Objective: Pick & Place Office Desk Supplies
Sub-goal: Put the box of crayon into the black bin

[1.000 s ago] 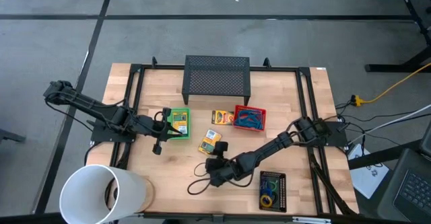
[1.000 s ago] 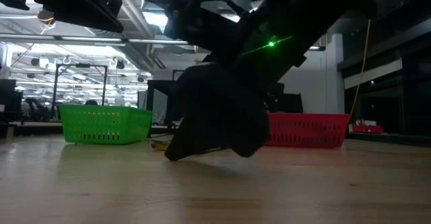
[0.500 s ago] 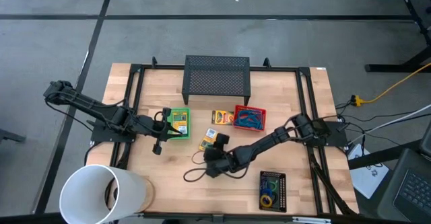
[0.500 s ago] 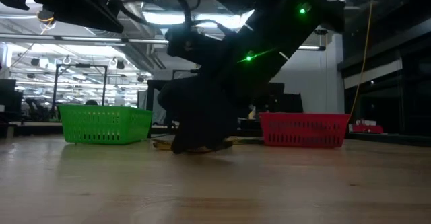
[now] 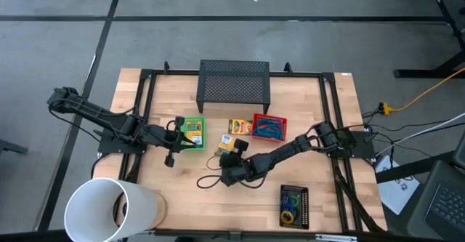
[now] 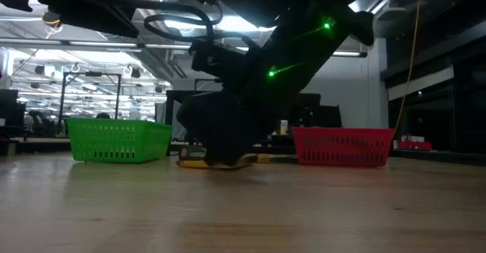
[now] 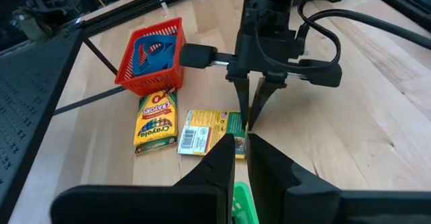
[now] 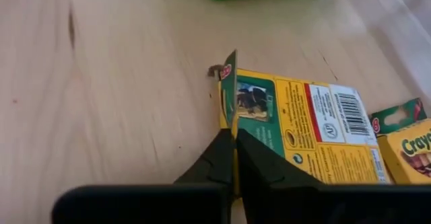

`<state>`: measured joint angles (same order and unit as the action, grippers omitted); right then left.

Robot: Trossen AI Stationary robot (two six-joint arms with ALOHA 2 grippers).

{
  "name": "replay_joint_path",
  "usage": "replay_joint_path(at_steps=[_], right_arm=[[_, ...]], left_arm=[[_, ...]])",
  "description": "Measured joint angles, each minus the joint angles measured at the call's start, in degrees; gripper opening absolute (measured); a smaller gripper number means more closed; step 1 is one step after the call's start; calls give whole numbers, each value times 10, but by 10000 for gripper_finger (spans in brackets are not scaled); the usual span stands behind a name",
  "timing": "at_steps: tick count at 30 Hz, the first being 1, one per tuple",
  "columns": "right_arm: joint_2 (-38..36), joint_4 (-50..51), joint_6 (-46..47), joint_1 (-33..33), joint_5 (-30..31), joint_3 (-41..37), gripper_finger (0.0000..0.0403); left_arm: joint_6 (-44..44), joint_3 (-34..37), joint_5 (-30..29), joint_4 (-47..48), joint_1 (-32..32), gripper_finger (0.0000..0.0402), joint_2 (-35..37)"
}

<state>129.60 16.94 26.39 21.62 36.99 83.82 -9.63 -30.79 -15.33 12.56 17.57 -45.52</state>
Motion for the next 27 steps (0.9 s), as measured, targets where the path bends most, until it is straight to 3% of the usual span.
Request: replay_joint_path(at_steps=[4,9,14,18,20,27], right_arm=[[-2,-8,-10,8,3,10,5],[-4,17,-47,19,-16,78,3],[-5,98,-76,21,35,164,2],[-6,156,-87,25,74,210,1],[-7,165,-90,26,83,219,1],[-7,211,-79,23,118,219,1]], left_arm=[[0,0,0,0,0,36,0],[-21,0,-16,-2,0,36,0],[-36,0,-92,-7,0,36,0],[-23,0,-225,-8,0,36,2],[-13,0,-263,-6,-1,36,13],[-4,3,-301,12,-5,36,107]])
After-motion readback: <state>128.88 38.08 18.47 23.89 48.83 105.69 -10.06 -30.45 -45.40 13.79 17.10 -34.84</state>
